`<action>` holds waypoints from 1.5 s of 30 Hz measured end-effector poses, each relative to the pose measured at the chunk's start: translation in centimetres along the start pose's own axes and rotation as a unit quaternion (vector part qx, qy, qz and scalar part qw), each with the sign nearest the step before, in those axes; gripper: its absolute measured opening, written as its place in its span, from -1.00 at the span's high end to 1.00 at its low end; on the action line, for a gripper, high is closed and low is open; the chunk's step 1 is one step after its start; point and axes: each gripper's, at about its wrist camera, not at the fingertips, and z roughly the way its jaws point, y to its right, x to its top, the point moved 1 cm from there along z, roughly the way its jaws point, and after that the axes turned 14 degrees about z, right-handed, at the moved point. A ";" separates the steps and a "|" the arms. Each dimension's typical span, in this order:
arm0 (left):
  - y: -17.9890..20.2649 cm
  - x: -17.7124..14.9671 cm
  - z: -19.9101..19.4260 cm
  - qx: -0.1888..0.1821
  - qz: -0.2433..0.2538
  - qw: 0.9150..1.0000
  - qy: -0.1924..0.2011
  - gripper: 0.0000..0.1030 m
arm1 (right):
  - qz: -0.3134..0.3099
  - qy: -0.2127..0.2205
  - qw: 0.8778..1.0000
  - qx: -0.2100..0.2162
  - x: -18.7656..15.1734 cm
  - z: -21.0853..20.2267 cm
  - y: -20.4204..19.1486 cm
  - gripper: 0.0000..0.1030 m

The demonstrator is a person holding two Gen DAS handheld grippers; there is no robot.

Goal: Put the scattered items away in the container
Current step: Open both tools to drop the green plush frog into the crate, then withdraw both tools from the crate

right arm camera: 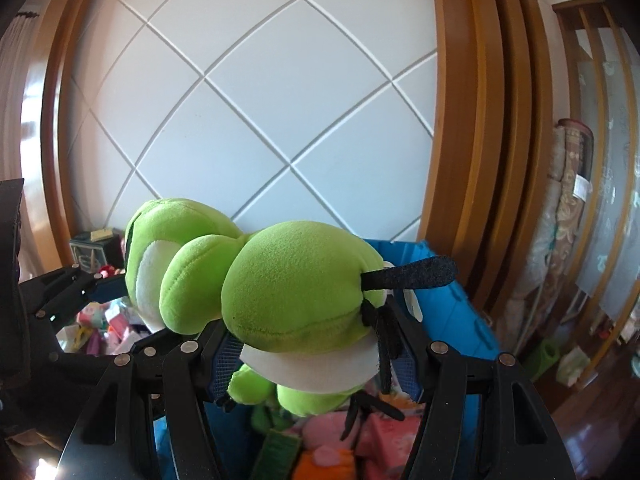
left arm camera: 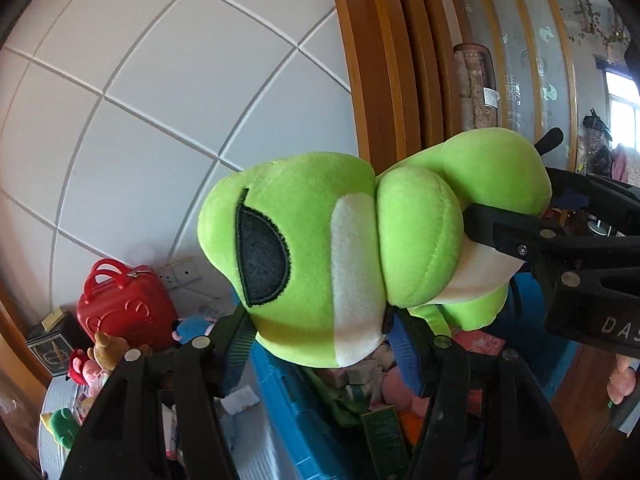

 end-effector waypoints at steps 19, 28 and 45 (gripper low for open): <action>7.7 -1.0 13.7 -0.067 -0.033 0.970 -0.229 -0.22 | -0.005 -0.242 0.970 -0.013 -3.0 12.0 12.1 0.12; 7.4 -0.4 13.2 -0.050 -0.035 0.973 -0.221 -0.23 | -0.016 -0.250 0.968 -0.012 -3.4 12.7 12.6 0.12; 7.2 -1.5 8.9 0.008 -0.079 0.978 -0.194 -0.52 | -0.014 -0.214 0.976 -0.018 -4.3 8.6 13.2 -0.99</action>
